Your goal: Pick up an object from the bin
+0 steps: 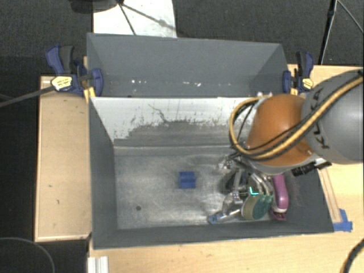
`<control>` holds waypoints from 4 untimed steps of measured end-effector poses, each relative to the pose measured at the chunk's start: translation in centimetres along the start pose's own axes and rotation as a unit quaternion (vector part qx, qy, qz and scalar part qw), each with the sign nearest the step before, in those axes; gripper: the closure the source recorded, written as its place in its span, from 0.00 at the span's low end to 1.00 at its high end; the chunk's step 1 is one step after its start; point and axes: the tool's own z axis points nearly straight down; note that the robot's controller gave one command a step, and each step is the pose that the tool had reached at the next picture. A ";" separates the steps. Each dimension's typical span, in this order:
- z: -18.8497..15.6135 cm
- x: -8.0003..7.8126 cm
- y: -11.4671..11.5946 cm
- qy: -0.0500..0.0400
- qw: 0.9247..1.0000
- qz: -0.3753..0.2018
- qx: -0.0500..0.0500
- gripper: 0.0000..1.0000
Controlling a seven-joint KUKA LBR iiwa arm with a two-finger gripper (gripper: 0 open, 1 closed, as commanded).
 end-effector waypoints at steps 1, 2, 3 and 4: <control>4.1 -2.1 -8.9 0.003 1.000 -0.022 -0.007 0.00; 2.9 -2.6 -9.3 0.002 0.999 -0.053 -0.010 0.00; 2.5 -3.0 -10.3 0.006 0.997 -0.073 -0.014 0.00; 4.3 -3.1 -10.1 0.012 0.997 -0.081 -0.012 0.00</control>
Offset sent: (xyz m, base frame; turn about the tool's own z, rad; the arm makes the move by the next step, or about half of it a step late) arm 0.0255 -0.1253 -0.0592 -0.0408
